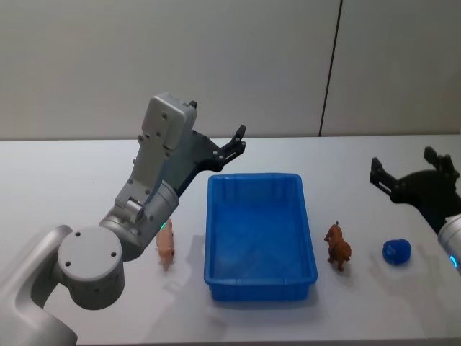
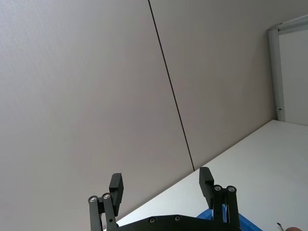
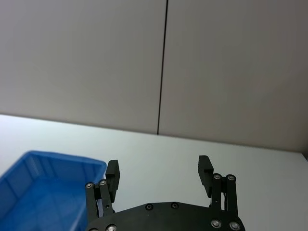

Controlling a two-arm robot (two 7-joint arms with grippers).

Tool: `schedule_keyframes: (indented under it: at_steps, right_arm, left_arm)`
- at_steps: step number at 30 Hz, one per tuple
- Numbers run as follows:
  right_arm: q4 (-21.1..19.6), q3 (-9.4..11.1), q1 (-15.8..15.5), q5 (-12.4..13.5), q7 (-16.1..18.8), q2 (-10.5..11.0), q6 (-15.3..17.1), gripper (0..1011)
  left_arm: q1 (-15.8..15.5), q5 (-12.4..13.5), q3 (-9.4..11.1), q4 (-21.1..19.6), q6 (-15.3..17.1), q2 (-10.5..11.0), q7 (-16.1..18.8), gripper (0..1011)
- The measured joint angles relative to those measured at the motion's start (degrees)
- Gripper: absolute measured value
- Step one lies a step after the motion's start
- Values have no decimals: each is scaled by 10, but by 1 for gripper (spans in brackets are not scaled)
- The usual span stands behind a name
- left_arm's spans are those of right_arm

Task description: Pick up the two dolls from the table and place them into the box.

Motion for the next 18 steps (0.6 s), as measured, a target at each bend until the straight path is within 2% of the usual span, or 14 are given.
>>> schedule_keyframes:
  at_steps: [8, 18]
  right_arm:
    - [39, 2, 9, -6, -12, -7, 48, 1001]
    - [95, 3, 22, -13, -8, -14, 76, 1001]
  left_arm:
    - [0, 0, 0, 0, 0, 0, 0, 1001]
    - [0, 0, 0, 0, 0, 0, 0, 1001]
